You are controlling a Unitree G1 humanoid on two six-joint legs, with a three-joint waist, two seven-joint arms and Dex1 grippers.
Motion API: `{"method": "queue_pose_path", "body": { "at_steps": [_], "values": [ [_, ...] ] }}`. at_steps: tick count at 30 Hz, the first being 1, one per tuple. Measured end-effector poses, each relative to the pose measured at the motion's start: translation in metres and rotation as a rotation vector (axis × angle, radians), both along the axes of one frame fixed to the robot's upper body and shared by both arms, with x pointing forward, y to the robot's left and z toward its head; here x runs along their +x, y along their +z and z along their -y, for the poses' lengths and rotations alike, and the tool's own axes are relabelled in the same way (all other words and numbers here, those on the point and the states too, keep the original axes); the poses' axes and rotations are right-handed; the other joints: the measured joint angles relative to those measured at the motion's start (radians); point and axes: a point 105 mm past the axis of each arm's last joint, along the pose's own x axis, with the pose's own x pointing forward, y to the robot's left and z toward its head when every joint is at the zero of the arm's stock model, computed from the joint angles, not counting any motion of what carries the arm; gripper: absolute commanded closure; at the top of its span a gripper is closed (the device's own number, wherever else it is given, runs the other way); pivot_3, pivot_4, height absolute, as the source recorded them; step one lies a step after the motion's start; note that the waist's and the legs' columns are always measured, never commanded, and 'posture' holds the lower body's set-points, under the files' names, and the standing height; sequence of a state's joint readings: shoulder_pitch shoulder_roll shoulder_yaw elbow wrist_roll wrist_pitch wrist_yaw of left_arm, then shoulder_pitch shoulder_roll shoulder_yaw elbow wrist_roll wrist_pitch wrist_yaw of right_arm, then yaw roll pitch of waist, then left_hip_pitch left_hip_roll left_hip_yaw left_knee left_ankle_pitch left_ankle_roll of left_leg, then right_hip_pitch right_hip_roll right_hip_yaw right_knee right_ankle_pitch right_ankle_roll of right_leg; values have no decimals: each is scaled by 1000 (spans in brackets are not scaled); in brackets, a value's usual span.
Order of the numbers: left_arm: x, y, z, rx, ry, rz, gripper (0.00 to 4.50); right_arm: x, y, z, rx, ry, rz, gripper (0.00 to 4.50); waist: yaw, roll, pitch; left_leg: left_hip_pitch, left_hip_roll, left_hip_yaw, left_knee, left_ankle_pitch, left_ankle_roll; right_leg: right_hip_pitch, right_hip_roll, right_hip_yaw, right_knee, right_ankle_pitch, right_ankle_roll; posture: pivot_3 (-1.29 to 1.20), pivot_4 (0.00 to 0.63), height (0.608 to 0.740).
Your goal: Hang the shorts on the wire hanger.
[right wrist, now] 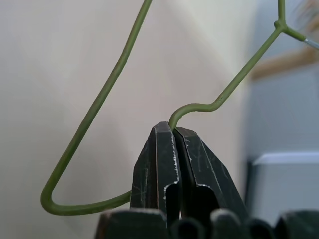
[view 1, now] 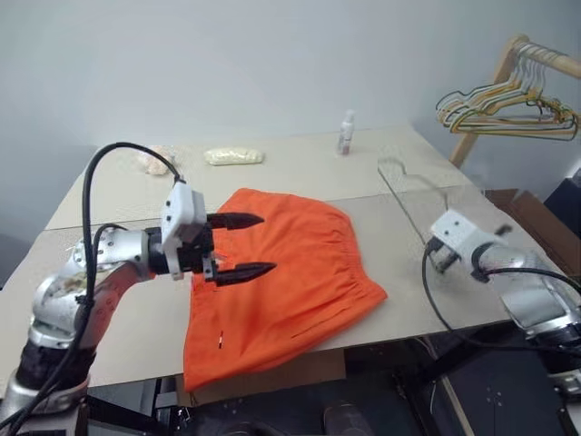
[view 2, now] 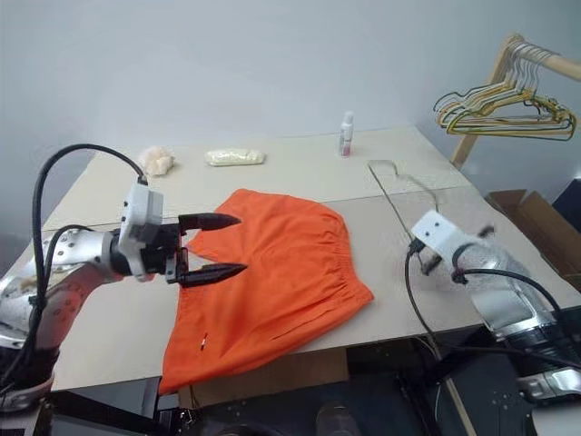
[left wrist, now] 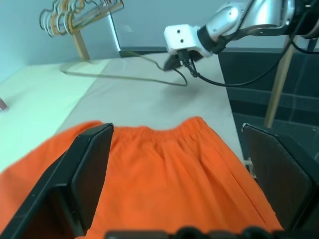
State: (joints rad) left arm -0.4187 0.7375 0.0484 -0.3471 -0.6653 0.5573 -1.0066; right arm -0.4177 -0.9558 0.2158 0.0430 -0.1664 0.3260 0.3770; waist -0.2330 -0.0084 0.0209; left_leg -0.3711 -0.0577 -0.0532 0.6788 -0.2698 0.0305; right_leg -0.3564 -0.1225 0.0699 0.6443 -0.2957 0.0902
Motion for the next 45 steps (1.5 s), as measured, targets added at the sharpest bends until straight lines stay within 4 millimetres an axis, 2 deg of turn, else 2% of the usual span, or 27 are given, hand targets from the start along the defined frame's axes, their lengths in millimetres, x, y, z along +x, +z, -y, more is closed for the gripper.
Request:
{"method": "queue_pose_path", "body": {
  "at_steps": [2,4,7,10,12,18,23,26,28,37,38,42,45],
  "values": [
    [11,7,0,-10,16,25,0,-1,23,-16,-166,170,151,4468,-4,0,0,0,-1,0,0,0,0,0,0,0,0,0,0,-268,0,740],
    [21,13,-3,-12,46,37,0,-5,35,-28,-331,316,257,4468,-8,0,0,0,-1,0,0,0,0,0,0,0,-1,0,0,-270,0,740],
    [40,26,-9,-25,82,40,0,-12,38,-47,-580,544,377,4468,-14,0,0,1,-2,0,1,1,-1,0,0,0,0,0,0,-267,0,740],
    [53,37,-11,0,93,45,0,-17,35,-62,-662,691,445,4468,-27,0,0,1,-2,0,0,1,-1,0,0,0,0,0,0,-266,0,740],
    [62,30,-9,63,89,16,0,-18,33,-68,-690,760,472,4468,-37,0,0,2,-2,0,0,1,-1,1,0,0,0,0,0,-269,0,740],
    [64,-23,4,253,-31,-152,0,-13,47,-89,-696,843,553,4468,-78,-1,1,2,-1,-1,0,1,-1,2,1,0,1,0,0,-281,0,740],
    [68,-26,9,355,-75,-138,0,-11,43,-92,-697,854,542,4468,-90,-1,1,2,-1,-1,0,1,-1,2,1,0,1,0,0,-292,0,740],
    [72,-38,14,396,-69,-145,581,-12,42,-94,-695,865,537,4500,-90,-1,1,3,-1,-1,0,1,-1,3,1,0,1,0,0,-294,0,740],
    [74,-45,16,420,-63,-157,1271,-12,42,-95,-698,870,535,4500,-93,-1,1,3,-1,-1,0,1,-1,3,1,0,1,0,0,-296,0,740],
    [78,-51,13,455,-35,-151,4252,-11,45,-94,-710,865,528,4500,-110,-1,1,3,-1,-1,0,1,-1,3,1,0,2,0,0,-291,0,740],
    [79,-51,12,452,-27,-154,4421,-11,45,-95,-710,866,527,4500,-110,-1,1,3,-1,-1,0,1,-1,3,1,0,2,0,0,-286,0,740],
    [82,-50,9,435,-2,-173,4421,-12,44,-96,-705,870,526,4500,-110,-1,1,3,-1,-1,0,1,-1,3,1,0,2,0,0,-274,0,740],
    [82,-50,8,418,9,-194,4500,-14,45,-98,-670,889,504,3783,-110,-1,1,3,-1,-1,0,1,-1,3,1,0,2,0,0,-268,0,740]
  ]
}}
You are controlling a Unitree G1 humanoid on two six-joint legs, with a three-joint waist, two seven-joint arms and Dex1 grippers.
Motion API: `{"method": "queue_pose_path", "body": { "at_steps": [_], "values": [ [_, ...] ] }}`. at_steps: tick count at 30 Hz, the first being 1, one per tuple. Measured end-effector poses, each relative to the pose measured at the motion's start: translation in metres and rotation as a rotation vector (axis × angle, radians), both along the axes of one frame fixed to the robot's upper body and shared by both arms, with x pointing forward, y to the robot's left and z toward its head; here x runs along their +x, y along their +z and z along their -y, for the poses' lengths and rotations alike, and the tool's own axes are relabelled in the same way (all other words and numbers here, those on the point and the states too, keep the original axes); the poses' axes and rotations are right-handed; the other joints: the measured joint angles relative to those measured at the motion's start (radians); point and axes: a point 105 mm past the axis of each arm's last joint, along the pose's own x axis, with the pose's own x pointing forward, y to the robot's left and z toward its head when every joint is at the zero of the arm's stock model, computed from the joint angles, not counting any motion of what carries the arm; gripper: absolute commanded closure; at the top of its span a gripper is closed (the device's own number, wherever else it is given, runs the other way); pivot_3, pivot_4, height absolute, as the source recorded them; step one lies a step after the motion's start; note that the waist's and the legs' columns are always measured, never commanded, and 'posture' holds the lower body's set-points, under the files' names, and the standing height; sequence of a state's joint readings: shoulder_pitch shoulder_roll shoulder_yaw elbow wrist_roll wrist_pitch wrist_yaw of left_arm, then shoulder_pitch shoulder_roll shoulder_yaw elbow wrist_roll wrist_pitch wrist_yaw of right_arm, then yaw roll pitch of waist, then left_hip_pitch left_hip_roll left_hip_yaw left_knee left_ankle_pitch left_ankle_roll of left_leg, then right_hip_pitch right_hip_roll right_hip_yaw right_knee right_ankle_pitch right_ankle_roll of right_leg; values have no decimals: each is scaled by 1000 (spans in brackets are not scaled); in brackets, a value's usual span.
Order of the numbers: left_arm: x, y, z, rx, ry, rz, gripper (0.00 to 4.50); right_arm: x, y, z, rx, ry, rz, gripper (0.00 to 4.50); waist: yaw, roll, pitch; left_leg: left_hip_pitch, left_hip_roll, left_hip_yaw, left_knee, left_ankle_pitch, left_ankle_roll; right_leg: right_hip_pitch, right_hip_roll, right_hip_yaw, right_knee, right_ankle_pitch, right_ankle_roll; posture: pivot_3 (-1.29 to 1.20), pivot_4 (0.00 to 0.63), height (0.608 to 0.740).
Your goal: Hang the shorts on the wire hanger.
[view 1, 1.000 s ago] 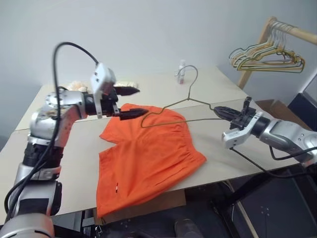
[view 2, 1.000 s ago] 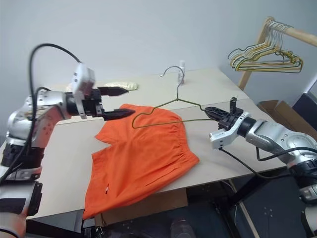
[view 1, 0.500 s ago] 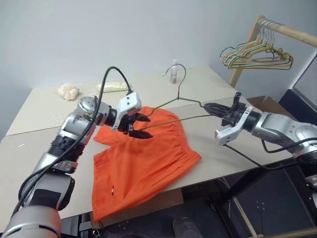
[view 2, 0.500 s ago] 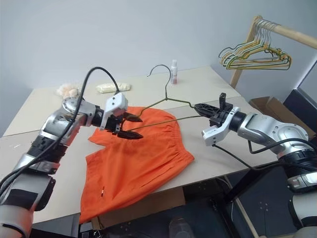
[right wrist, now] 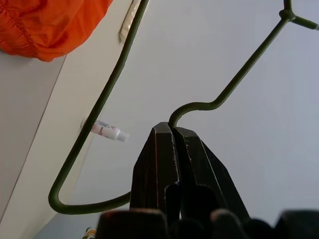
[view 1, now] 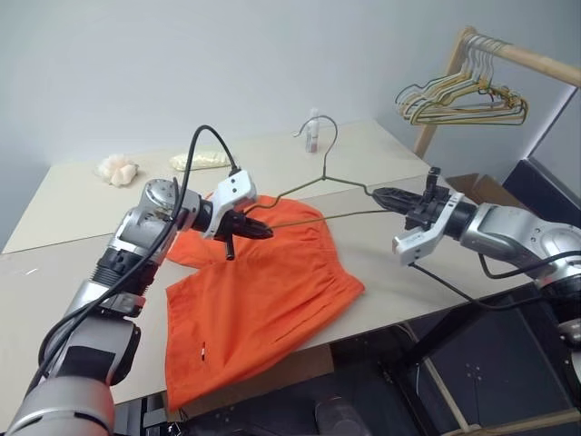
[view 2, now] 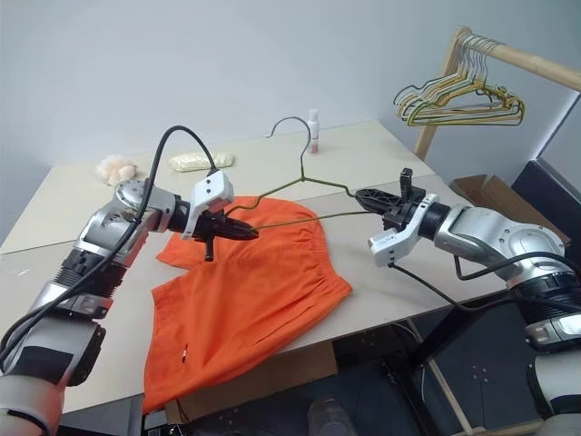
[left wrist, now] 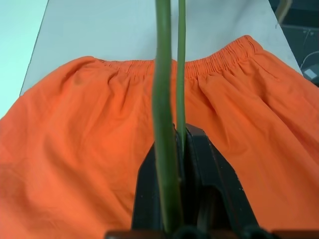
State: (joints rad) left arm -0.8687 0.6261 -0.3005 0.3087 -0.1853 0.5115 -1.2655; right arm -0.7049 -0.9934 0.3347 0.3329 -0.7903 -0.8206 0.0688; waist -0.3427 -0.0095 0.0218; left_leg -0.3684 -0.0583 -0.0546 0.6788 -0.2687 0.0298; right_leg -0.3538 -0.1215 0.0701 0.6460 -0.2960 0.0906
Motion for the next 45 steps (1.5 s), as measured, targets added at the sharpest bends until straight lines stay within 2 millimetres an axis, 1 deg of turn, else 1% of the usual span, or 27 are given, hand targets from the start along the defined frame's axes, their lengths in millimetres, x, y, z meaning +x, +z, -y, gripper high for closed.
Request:
{"method": "queue_pose_path", "body": {
  "at_steps": [2,6,9,11,12,15,18,20,22,24,27,31,32,34,37,40,41,45],
  "values": [
    [0,2,-1,-11,7,-4,4500,-6,0,-4,17,34,-49,3128,0,0,0,0,0,0,0,0,0,0,0,0,0,0,0,-260,0,740],
    [1,8,-3,-27,17,13,4500,-14,4,-2,40,60,-138,1693,1,0,0,0,0,0,0,0,0,1,0,0,0,0,0,-247,0,740],
    [3,11,-6,-28,34,39,4500,-21,12,-7,126,80,-245,649,0,0,0,0,1,0,0,0,0,2,0,-1,-1,0,0,-242,0,740],
    [2,10,-7,-20,31,53,4500,-22,21,-10,208,62,-361,16,1,0,0,0,1,-1,0,0,0,3,0,-1,-1,0,0,-237,0,740],
    [2,10,-7,-19,29,56,4500,-22,23,-10,229,53,-402,16,2,0,0,0,1,-1,0,0,0,3,0,-1,-1,0,0,-234,0,740],
    [1,10,-8,-14,29,59,4500,-22,27,-4,315,-23,-664,16,12,0,0,0,2,-2,1,0,1,2,0,-2,-1,0,0,-231,0,740],
    [1,11,-11,-3,27,69,4500,-18,30,1,376,-116,-873,16,25,0,0,0,1,-2,1,-1,1,1,-1,-1,0,0,0,-225,0,740],
    [-1,11,-13,16,14,84,4500,-11,33,3,392,-207,-991,16,33,0,0,-1,1,-2,0,-1,1,0,-1,-1,0,0,0,-223,0,740],
    [-3,11,-13,24,-5,94,4500,-3,38,3,415,-284,-1060,16,39,0,0,-1,1,-2,0,-1,1,-1,-2,0,0,0,0,-216,0,740],
    [-6,11,-11,29,-26,97,4500,2,39,2,420,-350,-1123,16,50,0,0,-2,1,-2,0,-1,1,-3,-2,0,0,0,0,-210,0,740],
    [-11,10,-12,41,-55,98,4500,6,25,1,384,-431,-1244,16,70,0,0,-7,1,-2,1,-1,1,-8,-3,-1,1,0,0,-204,0,740],
    [-15,11,-12,53,-78,99,4500,3,9,-3,307,-487,-1362,16,87,1,0,-17,0,-2,3,0,0,-19,-3,-1,6,0,0,-197,0,740],
    [-16,10,-13,57,-81,94,4500,3,6,-6,290,-499,-1382,16,88,1,0,-19,-1,-2,3,0,0,-22,-4,-1,13,0,0,-197,0,740],
    [-17,9,-14,58,-85,89,4500,4,5,-10,283,-511,-1391,374,88,1,0,-23,-3,-2,5,0,0,-30,-6,-1,18,0,0,-200,0,740],
    [-17,8,-13,59,-88,86,4500,6,-5,-16,253,-543,-1400,1208,85,1,0,-25,-4,-1,6,1,-1,-33,-7,-1,18,0,0,-203,0,740],
    [-18,7,-12,59,-97,83,4500,9,-12,-24,237,-545,-1409,2307,80,1,0,-25,-4,-1,6,1,-1,-33,-7,-1,18,0,0,-204,0,740],
    [-18,7,-11,60,-102,81,4500,9,-13,-25,231,-548,-1408,2573,80,1,0,-25,-4,-1,6,1,-1,-33,-7,-1,18,0,0,-205,0,740],
    [-18,8,-11,61,-111,94,4500,8,-14,-25,214,-553,-1413,3955,78,1,0,-25,-4,-1,6,1,-1,-33,-7,-1,18,0,0,-210,0,740]
  ]
}}
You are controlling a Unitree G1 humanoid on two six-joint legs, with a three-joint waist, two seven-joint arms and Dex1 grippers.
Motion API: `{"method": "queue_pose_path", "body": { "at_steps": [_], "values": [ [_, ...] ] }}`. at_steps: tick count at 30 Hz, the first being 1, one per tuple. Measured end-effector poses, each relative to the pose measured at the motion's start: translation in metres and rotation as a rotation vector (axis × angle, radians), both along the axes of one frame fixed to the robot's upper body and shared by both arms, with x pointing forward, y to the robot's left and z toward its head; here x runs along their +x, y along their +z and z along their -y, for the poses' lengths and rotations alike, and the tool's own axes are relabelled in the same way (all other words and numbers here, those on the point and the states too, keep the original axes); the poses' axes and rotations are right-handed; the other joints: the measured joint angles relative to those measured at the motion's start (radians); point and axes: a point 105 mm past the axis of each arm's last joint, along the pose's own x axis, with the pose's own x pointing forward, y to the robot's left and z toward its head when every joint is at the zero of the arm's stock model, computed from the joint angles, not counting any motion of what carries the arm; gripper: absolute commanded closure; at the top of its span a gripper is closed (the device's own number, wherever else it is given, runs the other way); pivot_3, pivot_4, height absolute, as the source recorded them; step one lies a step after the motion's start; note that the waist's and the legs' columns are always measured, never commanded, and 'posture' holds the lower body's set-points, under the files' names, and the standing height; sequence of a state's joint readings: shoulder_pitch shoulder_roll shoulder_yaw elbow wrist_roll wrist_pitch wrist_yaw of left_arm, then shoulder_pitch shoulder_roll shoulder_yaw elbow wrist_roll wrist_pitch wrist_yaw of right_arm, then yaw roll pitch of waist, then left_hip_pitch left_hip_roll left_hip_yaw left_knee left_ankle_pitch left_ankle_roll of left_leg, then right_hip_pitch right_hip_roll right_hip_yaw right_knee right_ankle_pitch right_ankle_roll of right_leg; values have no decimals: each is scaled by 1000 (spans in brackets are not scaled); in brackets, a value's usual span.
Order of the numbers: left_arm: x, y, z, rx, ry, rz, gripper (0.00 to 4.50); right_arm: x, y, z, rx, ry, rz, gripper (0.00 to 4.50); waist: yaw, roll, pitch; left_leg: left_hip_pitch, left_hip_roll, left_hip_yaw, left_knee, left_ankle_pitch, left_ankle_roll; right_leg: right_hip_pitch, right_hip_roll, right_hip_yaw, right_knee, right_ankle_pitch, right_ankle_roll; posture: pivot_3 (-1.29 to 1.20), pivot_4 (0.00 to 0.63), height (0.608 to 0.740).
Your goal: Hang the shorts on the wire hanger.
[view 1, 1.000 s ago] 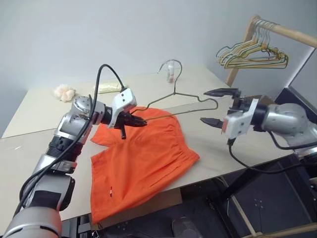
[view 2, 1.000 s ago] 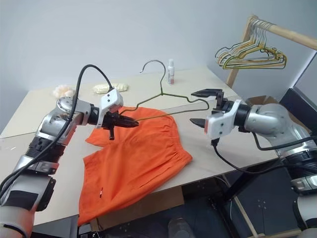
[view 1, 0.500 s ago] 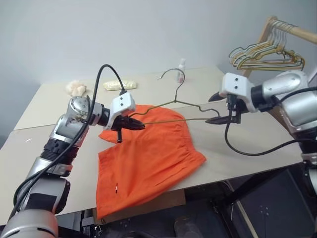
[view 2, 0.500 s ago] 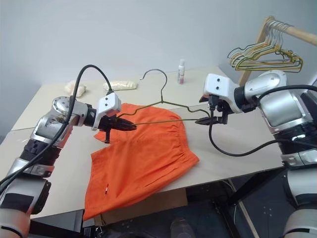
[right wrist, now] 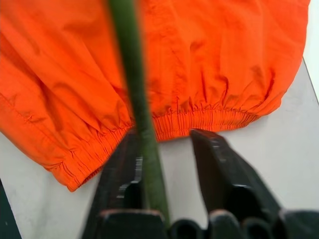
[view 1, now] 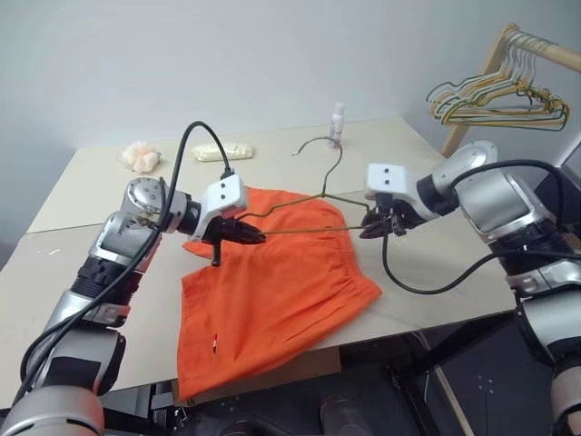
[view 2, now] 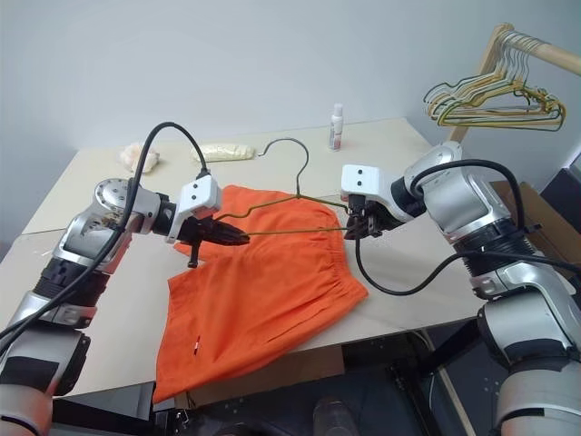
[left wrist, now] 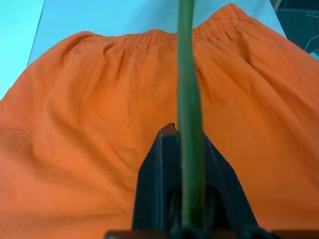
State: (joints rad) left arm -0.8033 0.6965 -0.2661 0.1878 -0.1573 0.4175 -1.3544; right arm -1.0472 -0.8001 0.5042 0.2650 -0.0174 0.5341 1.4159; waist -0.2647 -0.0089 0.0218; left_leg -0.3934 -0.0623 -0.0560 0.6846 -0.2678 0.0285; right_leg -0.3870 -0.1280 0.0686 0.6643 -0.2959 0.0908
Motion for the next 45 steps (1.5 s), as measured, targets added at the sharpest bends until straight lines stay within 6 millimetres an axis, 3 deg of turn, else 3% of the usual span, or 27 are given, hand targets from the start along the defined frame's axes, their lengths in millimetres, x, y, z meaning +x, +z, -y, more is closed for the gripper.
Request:
{"method": "queue_pose_path", "body": {
  "at_steps": [2,4,12,16,19,24,29,36,45],
  "values": [
    [1,1,-1,7,-2,21,4500,-2,0,-1,-2,12,-8,4460,-1,0,0,0,0,0,0,0,0,0,0,0,0,0,0,-214,0,740],
    [1,1,-1,13,-15,43,4500,-4,0,-1,-4,20,-12,4460,-1,0,0,0,0,0,0,0,0,0,0,0,0,0,0,-217,0,740],
    [1,-2,-2,-44,-83,67,2208,-27,-9,18,72,-55,-85,4500,2,0,0,-1,0,0,0,0,0,0,-1,-1,0,0,0,-221,0,740],
    [20,13,-26,-133,44,109,870,-53,-22,54,151,-252,-204,4500,4,0,0,-1,0,-1,0,0,1,0,-1,-2,-1,0,0,-236,0,740],
    [14,26,-38,-222,63,119,50,-75,-43,83,199,-466,-332,4500,0,0,0,-1,1,-1,0,-1,1,0,-1,-1,0,0,0,-243,0,740],
    [-28,16,-32,-311,-36,36,50,-97,-68,113,290,-880,-557,4500,-12,4,-3,2,2,1,0,-1,1,3,-1,1,-1,0,0,-243,0,740],
    [-61,15,-23,-337,-132,-35,50,-109,-93,121,325,-1064,-741,4500,-7,4,-4,3,3,1,0,-1,1,4,0,1,-1,0,0,-220,0,740],
    [-74,13,-24,-347,-130,-49,50,-113,-111,119,380,-1103,-872,4500,6,6,-5,3,2,2,0,-1,1,5,0,0,-2,0,0,-182,0,740],
    [-80,14,-28,-341,-98,-46,50,-117,-102,108,460,-1028,-960,4500,29,6,-5,5,3,2,0,-1,2,9,2,-1,-7,0,0,-163,0,740]
  ]
}}
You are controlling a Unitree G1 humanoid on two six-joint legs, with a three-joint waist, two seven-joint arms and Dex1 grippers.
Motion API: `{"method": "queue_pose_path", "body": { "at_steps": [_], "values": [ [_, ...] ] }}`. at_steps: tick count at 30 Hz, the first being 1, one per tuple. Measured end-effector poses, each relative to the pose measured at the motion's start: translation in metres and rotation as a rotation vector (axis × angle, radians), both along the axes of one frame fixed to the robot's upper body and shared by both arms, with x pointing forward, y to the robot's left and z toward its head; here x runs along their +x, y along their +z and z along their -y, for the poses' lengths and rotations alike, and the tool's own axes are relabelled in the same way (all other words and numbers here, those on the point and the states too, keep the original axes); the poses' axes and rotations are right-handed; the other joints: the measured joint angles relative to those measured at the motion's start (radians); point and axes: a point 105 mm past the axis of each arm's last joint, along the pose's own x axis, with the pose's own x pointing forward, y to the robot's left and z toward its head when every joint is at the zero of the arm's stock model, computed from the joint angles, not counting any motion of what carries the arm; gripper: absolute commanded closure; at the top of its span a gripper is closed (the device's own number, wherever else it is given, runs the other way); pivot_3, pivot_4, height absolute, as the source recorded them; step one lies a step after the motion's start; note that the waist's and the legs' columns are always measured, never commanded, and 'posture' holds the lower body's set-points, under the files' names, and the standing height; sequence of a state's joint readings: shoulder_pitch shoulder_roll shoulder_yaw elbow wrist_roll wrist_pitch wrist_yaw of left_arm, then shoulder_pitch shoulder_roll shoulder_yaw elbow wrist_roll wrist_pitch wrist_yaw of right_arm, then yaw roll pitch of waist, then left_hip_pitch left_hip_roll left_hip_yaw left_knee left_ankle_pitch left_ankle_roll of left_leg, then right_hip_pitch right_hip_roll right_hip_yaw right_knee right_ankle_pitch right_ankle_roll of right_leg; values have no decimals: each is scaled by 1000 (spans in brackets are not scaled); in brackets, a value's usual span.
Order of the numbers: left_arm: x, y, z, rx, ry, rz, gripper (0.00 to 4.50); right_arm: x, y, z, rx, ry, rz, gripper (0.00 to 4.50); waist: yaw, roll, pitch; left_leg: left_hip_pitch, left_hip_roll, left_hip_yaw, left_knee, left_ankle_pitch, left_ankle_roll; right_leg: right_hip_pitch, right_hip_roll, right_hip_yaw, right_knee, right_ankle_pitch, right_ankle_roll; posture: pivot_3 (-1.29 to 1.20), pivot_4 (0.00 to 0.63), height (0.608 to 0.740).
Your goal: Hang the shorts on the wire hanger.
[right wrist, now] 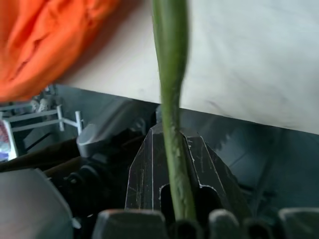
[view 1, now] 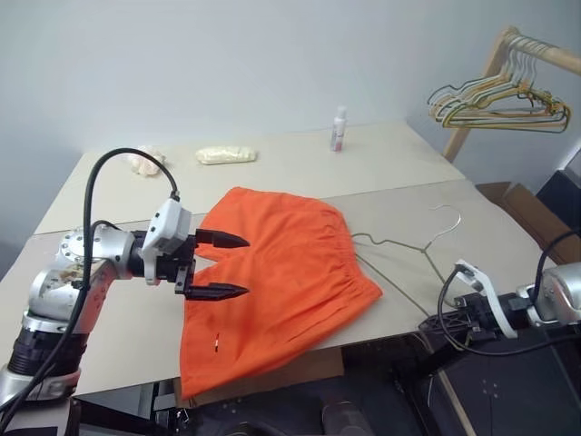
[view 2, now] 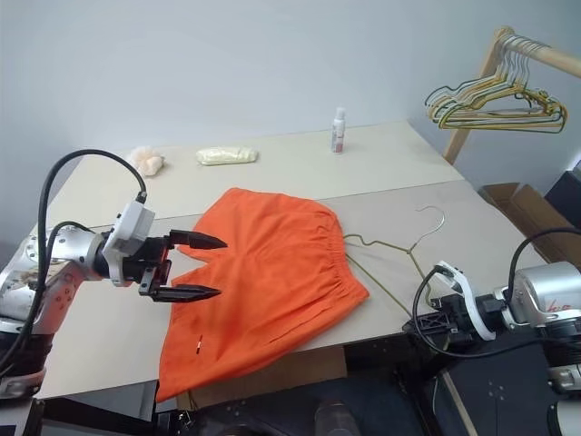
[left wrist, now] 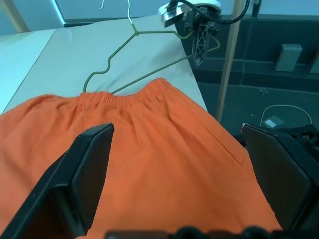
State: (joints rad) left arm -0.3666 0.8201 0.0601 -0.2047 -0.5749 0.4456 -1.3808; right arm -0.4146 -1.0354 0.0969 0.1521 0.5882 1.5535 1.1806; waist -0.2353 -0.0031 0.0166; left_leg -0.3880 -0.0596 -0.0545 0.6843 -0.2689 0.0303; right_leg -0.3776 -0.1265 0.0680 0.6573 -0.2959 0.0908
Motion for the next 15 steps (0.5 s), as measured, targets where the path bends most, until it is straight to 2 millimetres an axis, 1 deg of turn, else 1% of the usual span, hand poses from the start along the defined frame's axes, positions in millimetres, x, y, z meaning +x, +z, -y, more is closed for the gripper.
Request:
{"method": "queue_pose_path", "body": {
  "at_steps": [6,9,12,15],
  "values": [
    [-3,-3,0,-5,8,-15,50,5,5,1,23,-30,35,4500,30,0,0,2,0,0,0,0,1,4,0,0,-3,0,0,-161,0,740],
    [-4,-3,0,-3,8,-15,50,5,12,-7,82,-15,52,4500,39,0,0,2,0,0,0,-1,1,4,-1,0,-3,0,0,-159,0,740],
    [-3,-3,0,-4,9,-15,50,-6,16,-17,118,47,36,4500,48,0,0,2,0,0,0,-1,1,5,-1,-1,-4,0,0,-155,0,740],
    [-3,-4,0,-3,11,-16,50,-17,9,-25,112,105,-23,4500,56,0,0,3,0,0,0,-1,1,7,-1,-1,-7,0,0,-143,0,740]
  ]
}}
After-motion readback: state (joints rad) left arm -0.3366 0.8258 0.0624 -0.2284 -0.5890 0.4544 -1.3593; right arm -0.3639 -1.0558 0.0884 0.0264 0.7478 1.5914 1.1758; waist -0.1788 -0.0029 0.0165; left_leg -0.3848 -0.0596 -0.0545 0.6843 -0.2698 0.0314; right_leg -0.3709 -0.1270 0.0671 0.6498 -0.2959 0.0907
